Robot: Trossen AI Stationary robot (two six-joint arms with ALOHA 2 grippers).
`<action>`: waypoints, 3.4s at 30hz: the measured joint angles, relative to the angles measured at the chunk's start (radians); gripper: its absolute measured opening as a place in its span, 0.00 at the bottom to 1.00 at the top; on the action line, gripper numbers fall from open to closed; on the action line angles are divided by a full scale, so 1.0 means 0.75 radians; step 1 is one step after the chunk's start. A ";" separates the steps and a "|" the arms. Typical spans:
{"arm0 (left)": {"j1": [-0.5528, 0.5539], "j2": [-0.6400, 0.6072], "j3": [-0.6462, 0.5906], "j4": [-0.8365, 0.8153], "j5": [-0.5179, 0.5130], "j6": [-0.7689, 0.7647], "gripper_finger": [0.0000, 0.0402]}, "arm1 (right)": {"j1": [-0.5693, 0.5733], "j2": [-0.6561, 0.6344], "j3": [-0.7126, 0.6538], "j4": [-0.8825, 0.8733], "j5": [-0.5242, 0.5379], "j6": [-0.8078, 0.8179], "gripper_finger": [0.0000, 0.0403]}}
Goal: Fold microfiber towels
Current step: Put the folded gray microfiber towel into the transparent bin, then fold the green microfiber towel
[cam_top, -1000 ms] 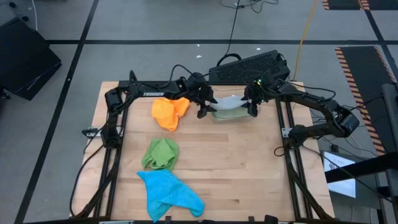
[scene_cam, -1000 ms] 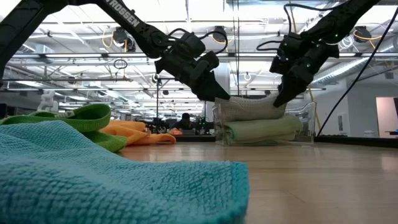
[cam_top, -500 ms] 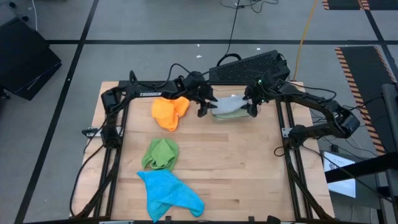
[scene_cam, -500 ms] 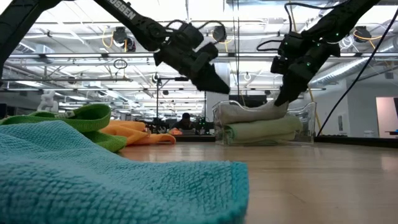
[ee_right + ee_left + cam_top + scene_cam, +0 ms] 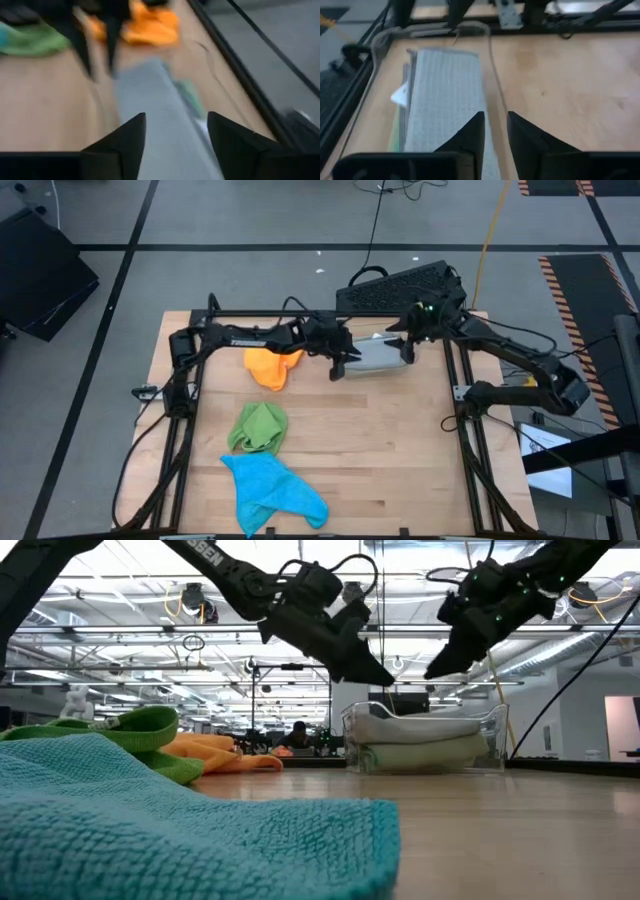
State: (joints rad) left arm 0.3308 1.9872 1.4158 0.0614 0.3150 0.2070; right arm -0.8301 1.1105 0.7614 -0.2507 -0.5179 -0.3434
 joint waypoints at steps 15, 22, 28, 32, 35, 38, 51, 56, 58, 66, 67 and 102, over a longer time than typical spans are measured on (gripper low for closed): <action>-0.010 -0.153 0.002 -0.163 -0.272 -0.066 0.02 | 0.233 0.354 -0.088 0.386 -0.079 -0.077 0.02; -0.061 -0.239 0.001 -0.356 -0.519 -0.177 0.01 | 0.250 0.512 -0.081 0.534 0.062 -0.094 0.01; -0.141 -0.273 0.001 -0.407 -0.547 -0.188 0.03 | 0.193 0.614 -0.069 0.604 0.099 -0.085 0.00; -0.185 -0.273 0.001 -0.423 -0.568 -0.181 0.02 | 0.190 0.652 -0.066 0.688 0.113 -0.044 0.00; -0.210 -0.273 0.001 -0.430 -0.577 -0.180 0.01 | 0.191 0.658 -0.063 0.719 0.137 -0.007 0.00; -0.232 -0.273 0.001 -0.430 -0.609 -0.179 0.03 | 0.188 0.657 -0.050 0.717 0.177 -0.007 0.00; -0.384 -0.273 0.001 -0.565 -0.743 -0.219 0.03 | 0.174 0.398 -0.018 0.490 0.244 0.055 0.00; -0.427 -0.272 0.001 -0.598 -0.748 -0.245 0.01 | 0.175 0.228 -0.019 0.159 0.433 0.058 0.00; -0.431 -0.272 0.001 -0.581 -0.748 -0.250 0.02 | 0.163 0.212 -0.019 0.119 0.485 0.068 0.00; -0.430 -0.272 0.001 -0.523 -0.796 -0.259 0.01 | 0.088 0.399 -0.019 0.226 0.555 0.068 0.00; -0.430 -0.272 0.001 -0.522 -0.796 -0.259 0.01 | 0.080 0.429 -0.019 0.245 0.561 0.058 0.00; -0.663 -0.270 -0.180 -1.097 -0.842 -0.832 0.16 | 0.940 -0.427 -0.123 -0.088 0.654 0.498 0.00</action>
State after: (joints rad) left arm -0.1664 1.7847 1.2808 -0.7613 -0.3162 -0.4167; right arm -0.1252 0.7906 0.6689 -0.3165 -0.0276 0.0299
